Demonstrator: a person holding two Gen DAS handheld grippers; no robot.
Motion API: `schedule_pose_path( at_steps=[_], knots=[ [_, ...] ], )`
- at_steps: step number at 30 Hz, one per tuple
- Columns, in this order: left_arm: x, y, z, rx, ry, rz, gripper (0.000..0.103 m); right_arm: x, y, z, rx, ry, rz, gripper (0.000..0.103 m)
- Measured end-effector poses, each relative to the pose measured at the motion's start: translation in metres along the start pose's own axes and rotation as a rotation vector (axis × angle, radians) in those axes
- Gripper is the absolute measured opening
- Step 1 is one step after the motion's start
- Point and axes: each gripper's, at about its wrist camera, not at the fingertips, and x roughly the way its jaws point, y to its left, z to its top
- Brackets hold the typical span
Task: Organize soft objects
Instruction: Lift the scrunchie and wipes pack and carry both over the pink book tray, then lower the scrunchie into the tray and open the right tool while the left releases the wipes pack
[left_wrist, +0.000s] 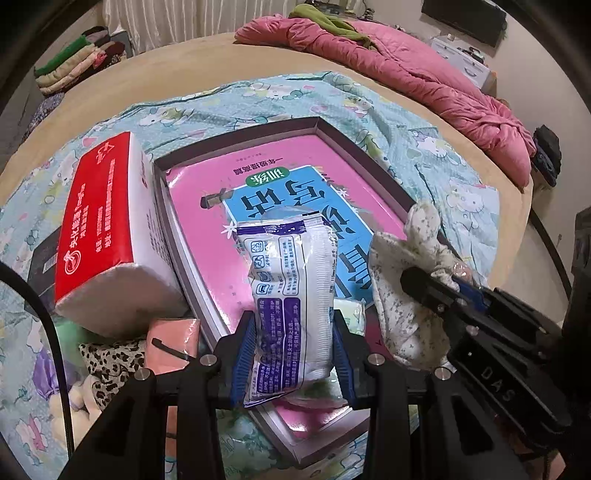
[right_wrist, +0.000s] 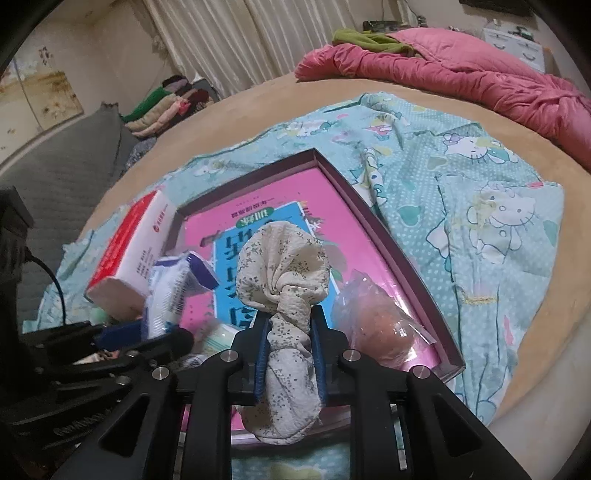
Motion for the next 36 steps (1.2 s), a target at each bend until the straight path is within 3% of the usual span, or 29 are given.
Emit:
schedule_pose_path(
  at_steps=[16, 24, 29, 36],
  knots=[
    [0.008, 0.0, 0.002, -0.012, 0.023, -0.009, 0.041, -0.006, -0.001, 0.003, 0.007, -0.034, -0.023, 0.051],
    [0.022, 0.0, 0.011, -0.037, 0.048, -0.024, 0.041, -0.012, -0.004, 0.004, 0.018, -0.073, -0.044, 0.056],
    [0.032, 0.0, 0.013, -0.048, 0.065, -0.026, 0.041, -0.023, -0.014, 0.008, 0.061, -0.136, -0.033, 0.066],
    [0.036, 0.002, 0.016, -0.071, 0.068, -0.062, 0.045, -0.021, -0.014, 0.008, 0.052, -0.129, -0.041, 0.066]
  ],
)
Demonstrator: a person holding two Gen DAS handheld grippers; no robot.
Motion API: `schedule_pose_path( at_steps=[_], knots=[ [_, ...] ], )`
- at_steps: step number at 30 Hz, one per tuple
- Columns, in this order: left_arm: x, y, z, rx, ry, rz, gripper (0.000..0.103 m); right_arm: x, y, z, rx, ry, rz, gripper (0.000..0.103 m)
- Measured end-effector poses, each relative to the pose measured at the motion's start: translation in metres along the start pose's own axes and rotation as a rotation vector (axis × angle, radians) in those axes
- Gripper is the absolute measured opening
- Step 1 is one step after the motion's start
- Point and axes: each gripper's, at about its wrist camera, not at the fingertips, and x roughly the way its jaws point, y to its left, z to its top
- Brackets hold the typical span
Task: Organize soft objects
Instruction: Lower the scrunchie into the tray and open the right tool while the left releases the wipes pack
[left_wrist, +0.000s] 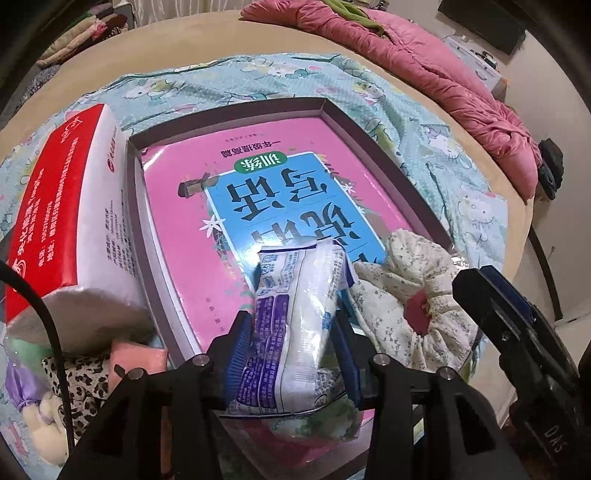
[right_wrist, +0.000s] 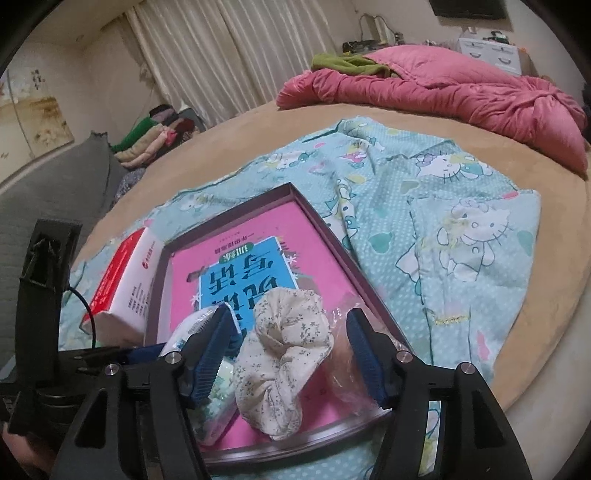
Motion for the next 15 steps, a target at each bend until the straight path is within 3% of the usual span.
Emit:
schedule_pose_path(
  at_steps=[4, 10, 15],
  knots=[
    [-0.007, 0.004, 0.001, -0.027, -0.023, -0.029, 0.06, -0.002, 0.001, 0.0, -0.019, -0.032, -0.048, 0.074],
    [-0.021, 0.007, 0.002, -0.041, -0.047, -0.034, 0.065, -0.005, -0.003, 0.001, -0.001, -0.052, -0.048, 0.077],
    [-0.035, 0.005, -0.002, -0.037, -0.081, 0.028, 0.071, -0.005, 0.0, 0.001, -0.016, -0.057, -0.041, 0.077]
  ],
)
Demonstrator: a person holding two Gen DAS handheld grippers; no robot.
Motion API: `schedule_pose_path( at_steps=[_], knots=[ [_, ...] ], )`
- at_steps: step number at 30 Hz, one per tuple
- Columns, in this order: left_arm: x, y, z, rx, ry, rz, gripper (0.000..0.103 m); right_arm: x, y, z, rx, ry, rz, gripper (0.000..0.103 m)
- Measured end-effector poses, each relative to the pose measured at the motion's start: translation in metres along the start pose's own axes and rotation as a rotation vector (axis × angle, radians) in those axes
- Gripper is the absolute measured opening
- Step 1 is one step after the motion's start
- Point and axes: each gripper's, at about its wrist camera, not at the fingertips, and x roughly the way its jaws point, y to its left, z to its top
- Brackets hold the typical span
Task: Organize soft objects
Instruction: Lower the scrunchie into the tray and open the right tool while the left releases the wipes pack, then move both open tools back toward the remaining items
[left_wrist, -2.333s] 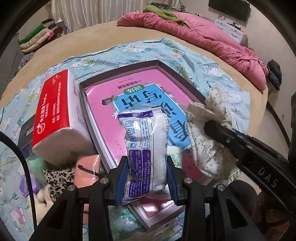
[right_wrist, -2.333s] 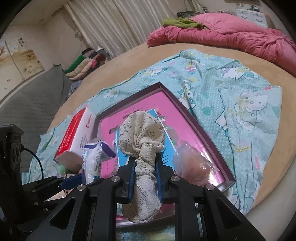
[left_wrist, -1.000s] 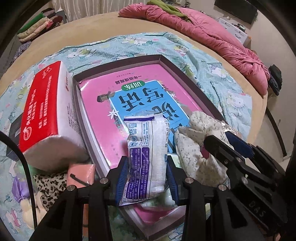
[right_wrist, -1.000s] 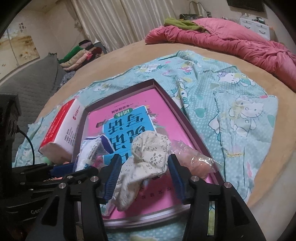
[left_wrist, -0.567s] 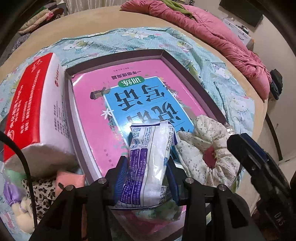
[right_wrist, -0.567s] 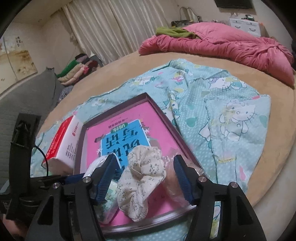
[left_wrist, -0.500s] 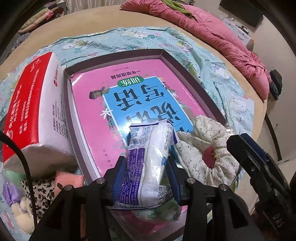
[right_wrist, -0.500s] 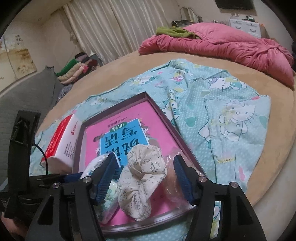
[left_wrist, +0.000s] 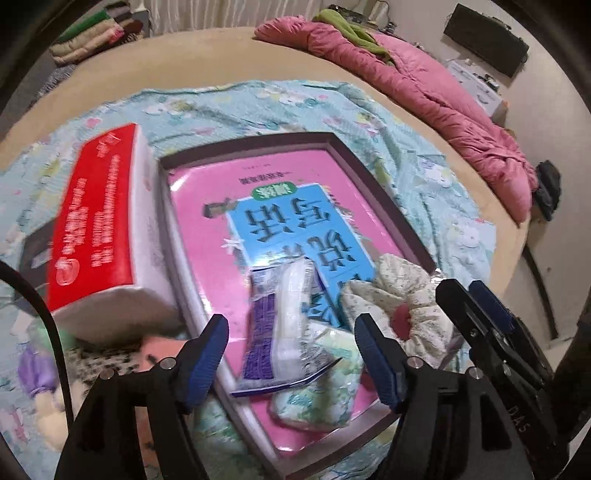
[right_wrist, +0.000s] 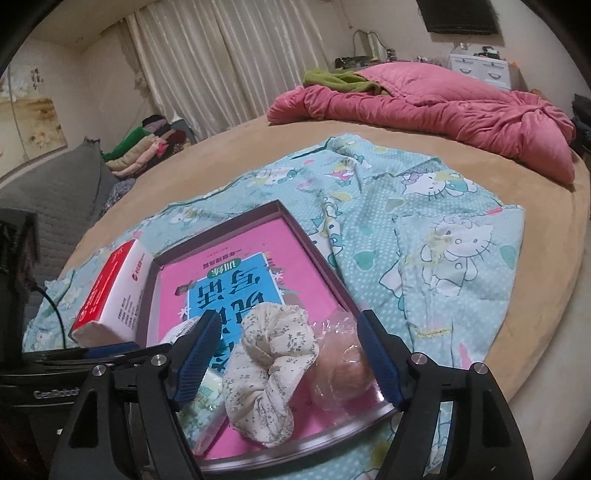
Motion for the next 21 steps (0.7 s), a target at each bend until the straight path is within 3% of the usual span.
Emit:
schedule_pose_path(
  at_steps=[4, 21],
  knots=[
    [-0.01, 0.003, -0.004, 0.0, -0.023, 0.028, 0.081, -0.002, 0.004, 0.0, -0.016, -0.01, -0.008, 0.077],
    [-0.068, 0.016, -0.035, 0.042, -0.119, 0.125, 0.084, -0.037, 0.023, 0.001, -0.045, -0.122, -0.031, 0.081]
  ],
)
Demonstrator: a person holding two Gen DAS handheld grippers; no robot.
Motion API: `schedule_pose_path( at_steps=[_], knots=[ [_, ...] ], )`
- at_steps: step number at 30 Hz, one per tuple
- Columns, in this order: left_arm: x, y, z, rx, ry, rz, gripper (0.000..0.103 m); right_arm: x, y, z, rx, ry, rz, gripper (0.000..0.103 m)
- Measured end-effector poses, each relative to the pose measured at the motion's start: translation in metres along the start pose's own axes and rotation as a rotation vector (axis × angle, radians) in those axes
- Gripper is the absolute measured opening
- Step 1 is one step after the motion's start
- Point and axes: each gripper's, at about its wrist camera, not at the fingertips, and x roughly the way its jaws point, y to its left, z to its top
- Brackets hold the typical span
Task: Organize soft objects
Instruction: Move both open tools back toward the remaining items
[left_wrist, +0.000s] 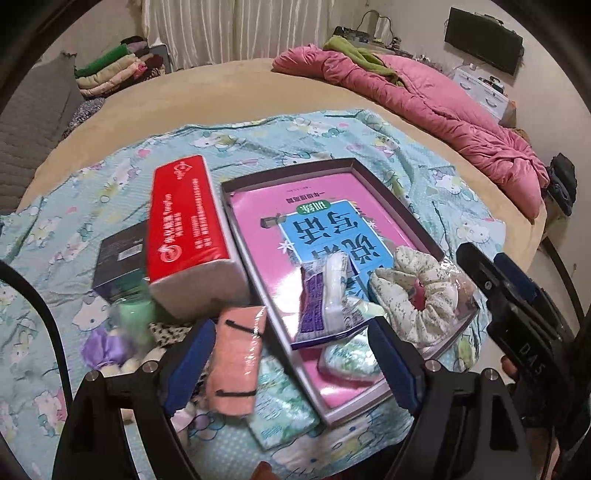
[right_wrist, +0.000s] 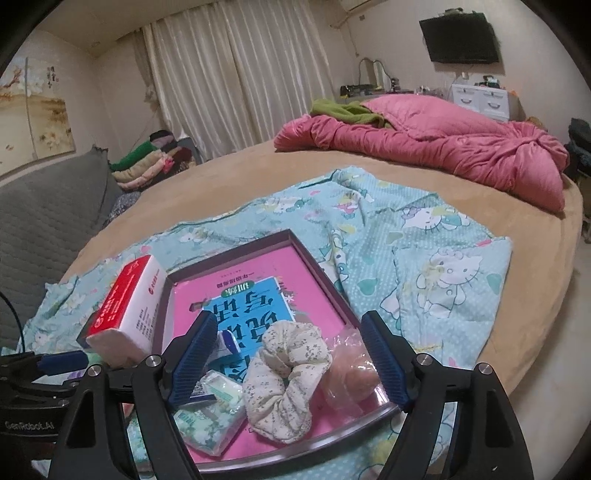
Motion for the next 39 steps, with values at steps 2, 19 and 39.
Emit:
schedule_pose_path(
  at_steps=[2, 19, 39],
  knots=[
    [-0.005, 0.004, -0.003, -0.001, -0.007, 0.004, 0.084, -0.005, 0.004, 0.002, -0.007, -0.014, -0.002, 0.081],
    [-0.063, 0.094, -0.009, -0.154, -0.059, 0.034, 0.084, -0.041, 0.06, 0.017, -0.077, 0.0, 0.099, 0.082],
    [-0.106, 0.181, -0.027, -0.317, -0.121, 0.098, 0.084, -0.059, 0.109, 0.015, -0.152, 0.046, 0.166, 0.082]
  ],
)
